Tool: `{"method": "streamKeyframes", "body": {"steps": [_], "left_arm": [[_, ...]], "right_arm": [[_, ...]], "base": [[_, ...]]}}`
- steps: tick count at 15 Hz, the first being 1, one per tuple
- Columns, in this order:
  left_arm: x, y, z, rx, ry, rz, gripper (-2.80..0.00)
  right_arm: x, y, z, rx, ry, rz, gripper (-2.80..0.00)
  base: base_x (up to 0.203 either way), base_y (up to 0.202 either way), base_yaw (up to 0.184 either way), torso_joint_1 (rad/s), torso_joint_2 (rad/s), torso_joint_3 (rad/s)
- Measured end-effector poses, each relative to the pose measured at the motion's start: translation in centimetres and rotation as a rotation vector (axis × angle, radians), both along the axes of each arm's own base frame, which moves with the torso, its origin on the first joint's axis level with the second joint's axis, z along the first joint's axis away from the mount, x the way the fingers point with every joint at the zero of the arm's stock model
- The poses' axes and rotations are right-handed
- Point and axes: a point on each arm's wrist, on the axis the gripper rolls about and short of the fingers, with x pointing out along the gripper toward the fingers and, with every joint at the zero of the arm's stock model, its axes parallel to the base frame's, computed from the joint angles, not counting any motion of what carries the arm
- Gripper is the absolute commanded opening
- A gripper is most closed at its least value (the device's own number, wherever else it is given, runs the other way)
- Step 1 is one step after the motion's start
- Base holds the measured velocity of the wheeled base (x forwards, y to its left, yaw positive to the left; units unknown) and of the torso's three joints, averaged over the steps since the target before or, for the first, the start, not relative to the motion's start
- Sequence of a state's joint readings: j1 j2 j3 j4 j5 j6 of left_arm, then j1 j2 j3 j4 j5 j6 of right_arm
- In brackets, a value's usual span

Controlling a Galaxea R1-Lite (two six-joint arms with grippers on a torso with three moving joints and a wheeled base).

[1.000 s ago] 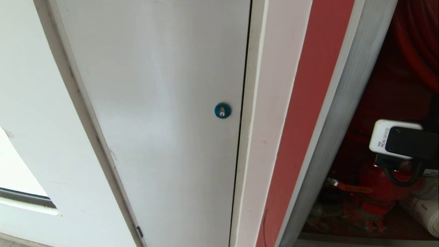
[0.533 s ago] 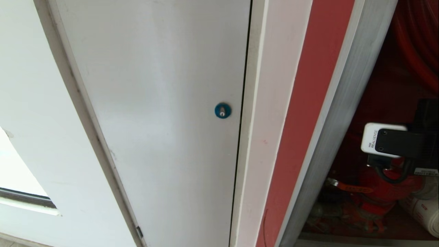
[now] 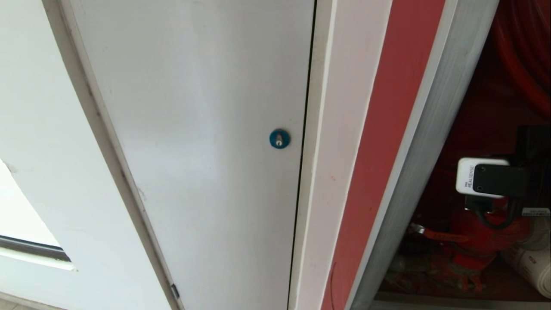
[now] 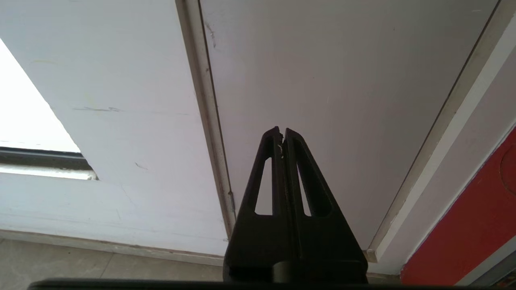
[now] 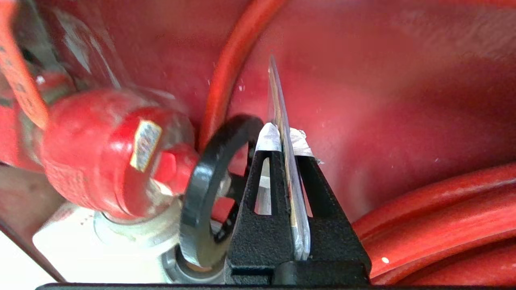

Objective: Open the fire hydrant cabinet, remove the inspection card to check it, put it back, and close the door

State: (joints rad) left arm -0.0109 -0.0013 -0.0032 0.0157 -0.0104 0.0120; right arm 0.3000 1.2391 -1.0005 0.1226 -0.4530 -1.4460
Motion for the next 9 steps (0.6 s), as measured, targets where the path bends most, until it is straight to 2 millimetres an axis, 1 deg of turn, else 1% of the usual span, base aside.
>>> {"method": "streamKeyframes", "body": {"steps": [5, 9], "left_arm": [[0.00, 0.00, 0.00, 0.000, 0.000, 0.000, -2.80], [0.00, 0.00, 0.00, 0.000, 0.000, 0.000, -2.80]], "right_arm": [[0.38, -0.78, -0.09, 0.017, 0.009, 0.002, -2.80], [0.59, -0.87, -0.33, 0.023, 0.021, 0.013, -2.80]], "base": [[0.000, 0.000, 0.000, 0.000, 0.00, 0.000], [0.000, 0.000, 0.000, 0.000, 0.00, 0.000]]}}
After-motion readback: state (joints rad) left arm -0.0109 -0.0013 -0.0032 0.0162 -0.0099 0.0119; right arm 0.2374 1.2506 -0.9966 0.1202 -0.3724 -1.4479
